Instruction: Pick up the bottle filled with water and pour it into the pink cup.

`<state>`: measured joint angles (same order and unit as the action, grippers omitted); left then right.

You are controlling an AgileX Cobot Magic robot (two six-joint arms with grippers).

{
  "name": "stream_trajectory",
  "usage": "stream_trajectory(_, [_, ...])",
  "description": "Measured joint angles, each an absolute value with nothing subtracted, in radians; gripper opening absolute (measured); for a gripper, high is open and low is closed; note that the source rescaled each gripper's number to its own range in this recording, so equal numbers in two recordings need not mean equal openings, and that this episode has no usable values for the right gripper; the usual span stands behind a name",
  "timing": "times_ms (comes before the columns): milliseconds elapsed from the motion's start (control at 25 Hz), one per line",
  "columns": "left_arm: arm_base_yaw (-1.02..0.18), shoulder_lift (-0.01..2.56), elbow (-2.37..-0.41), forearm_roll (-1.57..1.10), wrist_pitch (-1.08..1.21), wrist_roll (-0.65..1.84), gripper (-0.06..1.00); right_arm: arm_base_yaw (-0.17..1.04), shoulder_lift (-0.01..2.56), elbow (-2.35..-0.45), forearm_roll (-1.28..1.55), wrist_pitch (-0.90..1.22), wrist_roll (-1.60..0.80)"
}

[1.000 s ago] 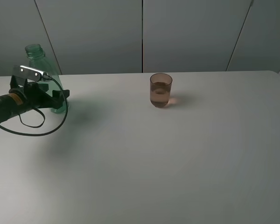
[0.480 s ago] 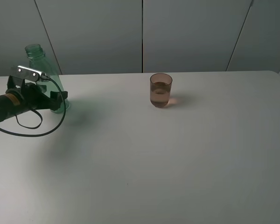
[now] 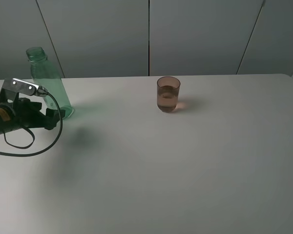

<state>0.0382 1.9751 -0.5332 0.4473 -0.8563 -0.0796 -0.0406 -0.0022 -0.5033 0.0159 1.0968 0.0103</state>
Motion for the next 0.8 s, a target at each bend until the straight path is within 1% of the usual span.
stream_trajectory(120, [0.038,1.917,-0.504,0.441,-0.796,-0.083,1.0,-0.041,-0.002,-0.503,0.016,1.097,0.01])
stream_trajectory(240, [0.038,1.842,-0.475,0.424,-0.681,-0.125,1.0,-0.041,-0.002,-0.503,0.016,1.097,0.01])
stream_trajectory(440, [0.038,1.664,-0.465,0.442,-0.371,-0.323,1.0,-0.041,-0.002,-0.503,0.016,1.097,0.01])
stream_trajectory(560, [0.034,1.511,-0.463,0.483,-0.267,-0.411,1.0,-0.041,-0.002,-0.503,0.016,1.097,0.01])
stream_trajectory(720, [-0.017,1.27,-0.466,0.476,-0.133,-0.416,1.0,-0.041,-0.002,-0.503,0.016,1.097,0.01])
stream_trajectory(800, [-0.045,1.147,-0.484,0.383,-0.019,-0.324,1.0,-0.041,-0.002,-0.503,0.016,1.097,0.01])
